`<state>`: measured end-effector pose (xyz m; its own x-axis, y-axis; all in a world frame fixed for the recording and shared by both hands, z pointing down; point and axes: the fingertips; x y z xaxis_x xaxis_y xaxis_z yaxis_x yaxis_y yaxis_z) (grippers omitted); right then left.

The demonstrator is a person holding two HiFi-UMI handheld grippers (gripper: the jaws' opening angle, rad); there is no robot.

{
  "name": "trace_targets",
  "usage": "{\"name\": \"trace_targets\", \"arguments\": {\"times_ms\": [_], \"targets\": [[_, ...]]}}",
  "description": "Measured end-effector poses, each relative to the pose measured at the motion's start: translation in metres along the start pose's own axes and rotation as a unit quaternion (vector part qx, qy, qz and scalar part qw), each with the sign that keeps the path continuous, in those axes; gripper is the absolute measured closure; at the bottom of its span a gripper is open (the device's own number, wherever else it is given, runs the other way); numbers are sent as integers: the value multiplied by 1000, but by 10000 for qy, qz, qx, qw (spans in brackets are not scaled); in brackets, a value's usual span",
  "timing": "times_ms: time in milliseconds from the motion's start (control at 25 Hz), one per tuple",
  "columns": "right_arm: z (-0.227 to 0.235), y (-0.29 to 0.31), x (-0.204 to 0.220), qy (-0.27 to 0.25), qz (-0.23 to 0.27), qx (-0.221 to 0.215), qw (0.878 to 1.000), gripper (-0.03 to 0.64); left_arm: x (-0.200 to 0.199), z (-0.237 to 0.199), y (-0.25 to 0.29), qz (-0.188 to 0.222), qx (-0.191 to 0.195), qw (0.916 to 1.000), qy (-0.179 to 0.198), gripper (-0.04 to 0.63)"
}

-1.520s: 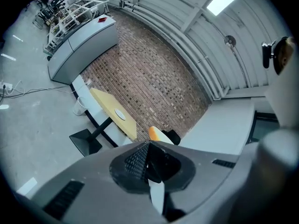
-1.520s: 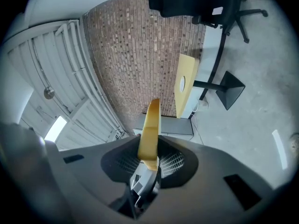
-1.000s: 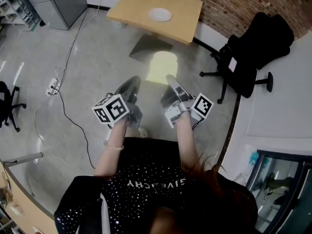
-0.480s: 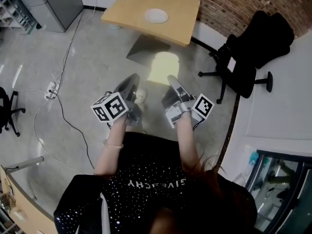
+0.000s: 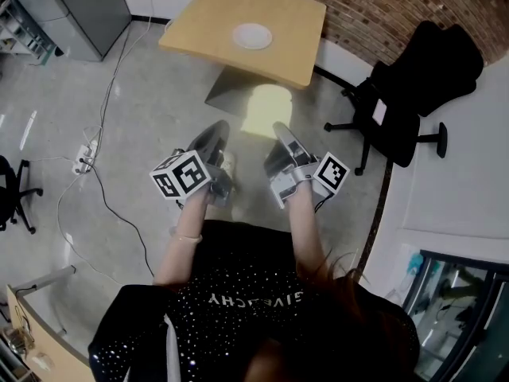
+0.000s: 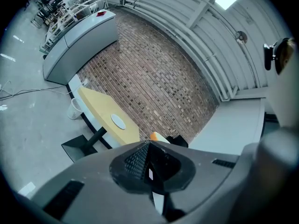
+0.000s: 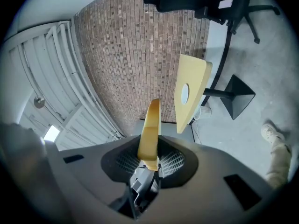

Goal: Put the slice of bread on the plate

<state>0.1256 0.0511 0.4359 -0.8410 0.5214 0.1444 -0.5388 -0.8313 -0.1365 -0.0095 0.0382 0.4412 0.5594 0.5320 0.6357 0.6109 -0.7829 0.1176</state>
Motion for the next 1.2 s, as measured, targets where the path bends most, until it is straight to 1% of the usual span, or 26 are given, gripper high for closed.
{"name": "trace_targets", "arguments": {"times_ms": [320, 560, 1200], "targets": [[11, 36, -17, 40, -56, 71, 10000, 520, -22, -18, 28, 26, -62, 10000, -56, 586], [19, 65, -32, 112, -57, 113, 9999, 520, -39, -27, 57, -80, -40, 9999, -93, 586], [32, 156, -81, 180, -95, 196, 9996, 520, -103, -57, 136, -139, -78, 9998, -144, 586]]}}
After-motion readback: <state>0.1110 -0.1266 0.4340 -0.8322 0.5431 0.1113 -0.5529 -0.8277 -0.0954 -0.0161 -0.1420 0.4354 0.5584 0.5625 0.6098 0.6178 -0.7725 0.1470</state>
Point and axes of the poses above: the fingertips, and each gripper's own axes: y forward along the fingers, z to its right, x out of its underside, and after that the axes turned 3 degrees about -x, right-handed
